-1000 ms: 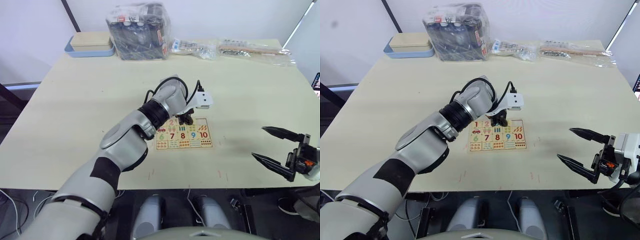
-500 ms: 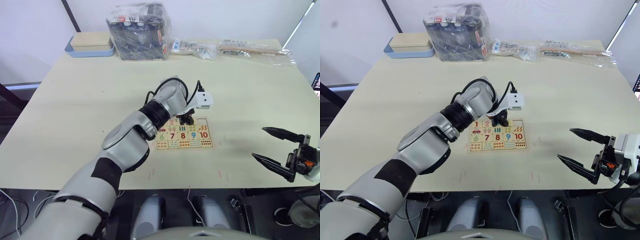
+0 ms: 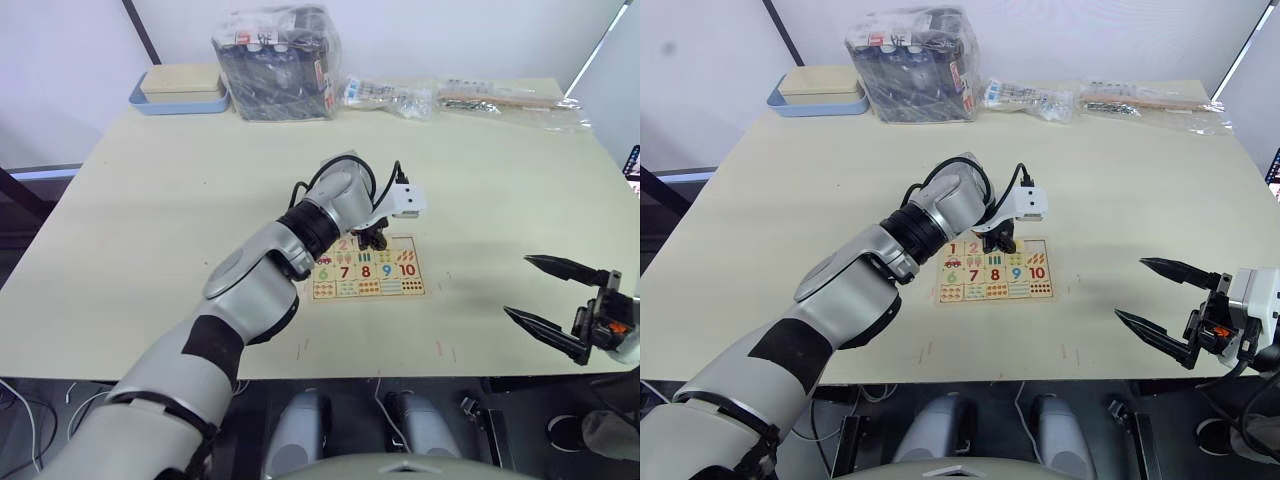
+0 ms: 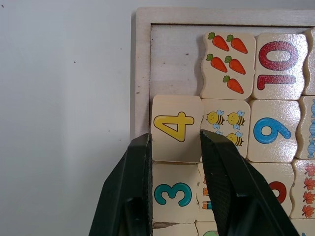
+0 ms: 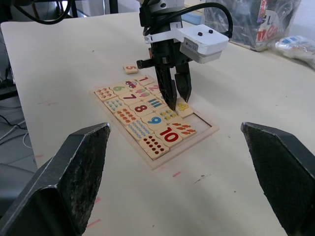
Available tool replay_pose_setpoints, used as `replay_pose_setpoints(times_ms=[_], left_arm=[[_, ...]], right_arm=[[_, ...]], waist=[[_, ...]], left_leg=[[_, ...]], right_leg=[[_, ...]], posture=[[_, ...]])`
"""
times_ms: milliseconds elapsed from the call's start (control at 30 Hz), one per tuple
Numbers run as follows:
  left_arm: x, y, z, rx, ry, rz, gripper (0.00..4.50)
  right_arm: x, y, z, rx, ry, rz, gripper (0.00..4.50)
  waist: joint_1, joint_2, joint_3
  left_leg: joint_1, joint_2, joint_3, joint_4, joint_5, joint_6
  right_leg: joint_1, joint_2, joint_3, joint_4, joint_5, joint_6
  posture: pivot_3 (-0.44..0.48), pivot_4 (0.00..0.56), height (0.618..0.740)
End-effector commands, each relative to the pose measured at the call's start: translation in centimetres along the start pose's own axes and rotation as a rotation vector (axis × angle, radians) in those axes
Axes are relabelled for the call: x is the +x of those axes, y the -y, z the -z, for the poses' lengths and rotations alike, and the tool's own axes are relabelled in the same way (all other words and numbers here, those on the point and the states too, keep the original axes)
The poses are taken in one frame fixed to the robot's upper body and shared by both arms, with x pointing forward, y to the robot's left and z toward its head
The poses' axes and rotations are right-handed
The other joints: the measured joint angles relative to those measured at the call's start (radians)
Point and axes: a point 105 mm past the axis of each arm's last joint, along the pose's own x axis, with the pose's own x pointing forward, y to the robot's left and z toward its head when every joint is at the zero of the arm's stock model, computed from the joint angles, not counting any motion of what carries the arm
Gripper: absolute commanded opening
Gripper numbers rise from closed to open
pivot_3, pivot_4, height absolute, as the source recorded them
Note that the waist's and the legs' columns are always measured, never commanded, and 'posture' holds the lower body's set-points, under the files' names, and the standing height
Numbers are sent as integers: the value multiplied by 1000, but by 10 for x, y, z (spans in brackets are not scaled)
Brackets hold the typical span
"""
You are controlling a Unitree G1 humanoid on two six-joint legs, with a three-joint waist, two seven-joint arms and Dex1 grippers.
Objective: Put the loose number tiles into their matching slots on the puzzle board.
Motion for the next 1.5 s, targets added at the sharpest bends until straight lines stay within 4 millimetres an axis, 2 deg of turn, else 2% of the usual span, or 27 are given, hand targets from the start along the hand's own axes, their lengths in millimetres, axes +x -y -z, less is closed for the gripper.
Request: replay_pose_setpoints(times_ms=[33,100,167,200,233,367,500,633,800,933,1033,1133,1200,1233,1500], left_arm=[[-2,1,-3,12,16,5,925],[-2,2,-3,11,19,6,1952],[-3,1,-4,10,24,2,2740],[-4,1,-5,6,30,0,3313],[-7,0,-7,1,41,-4,3553],[-22,-6,-8,-9,72,-9,3553],[-44,-18,-14,-9,195,-51,3553],[-54,-19,-14,13,323,-5,3553],[-59,-22,-13,52,404,-12,3553],[-49,-24,-7,99,423,-42,3553],[-38,-23,0,120,435,-46,2697],[-28,-23,6,135,431,-53,1141],[-24,-22,7,151,429,-52,300],[-22,-22,8,153,427,-51,23],[-7,-24,11,184,397,-75,23]], right_arm=[[-1,0,-13,-46,28,-1,4500],[-1,0,-13,-45,28,-1,4500],[0,0,-13,-44,28,-1,4500],[0,0,-13,-45,28,-1,4500],[0,-1,-13,-44,29,-1,4500],[0,-1,-12,-44,29,0,4500],[1,0,-11,-45,33,2,4500],[2,0,-11,-45,34,2,4500],[2,0,-11,-44,34,1,4500],[4,0,-10,-44,36,0,4500],[5,0,-10,-44,36,-2,4500],[5,0,-9,-44,35,-2,4500],[5,0,-9,-44,35,-1,4500],[5,1,-9,-44,35,-1,4500],[4,0,-8,-45,36,3,4500]], waist=[[0,0,0],[0,0,0],[0,0,0],[0,0,0],[0,0,0],[0,0,0],[0,0,0],[1,0,0],[1,0,0],[0,0,0],[0,0,0],[0,0,0],[1,0,0],[1,0,0],[0,0,0]], left_leg=[[0,0,0,0,0,0],[0,0,0,0,0,0],[0,0,0,0,0,0],[0,0,0,0,0,0],[0,0,0,0,0,0],[0,0,0,0,0,0],[0,1,0,0,0,0],[1,2,0,0,0,0],[0,0,1,1,0,0],[1,0,1,1,0,0],[2,0,1,1,0,0],[2,0,1,2,0,0],[2,-1,1,2,0,0],[2,-1,1,2,0,0],[2,-2,1,2,0,0]], right_leg=[[0,0,0,0,0,0],[0,0,0,0,0,0],[0,0,0,0,0,0],[0,0,0,0,0,0],[0,0,0,0,0,0],[0,0,0,1,0,0],[0,0,0,1,0,0],[0,0,1,2,0,0],[0,0,1,2,0,0],[0,0,2,3,0,0],[0,0,2,4,0,0],[0,0,2,4,0,0],[0,0,2,4,0,0],[0,0,2,4,0,0],[0,0,2,5,0,0]], posture=[[0,150,740],[0,150,740],[0,150,740],[0,150,740],[0,150,740],[0,150,740],[0,150,740],[0,150,740],[0,150,740],[0,150,740],[0,150,740],[0,150,740],[0,150,740],[0,150,740],[0,150,740]])
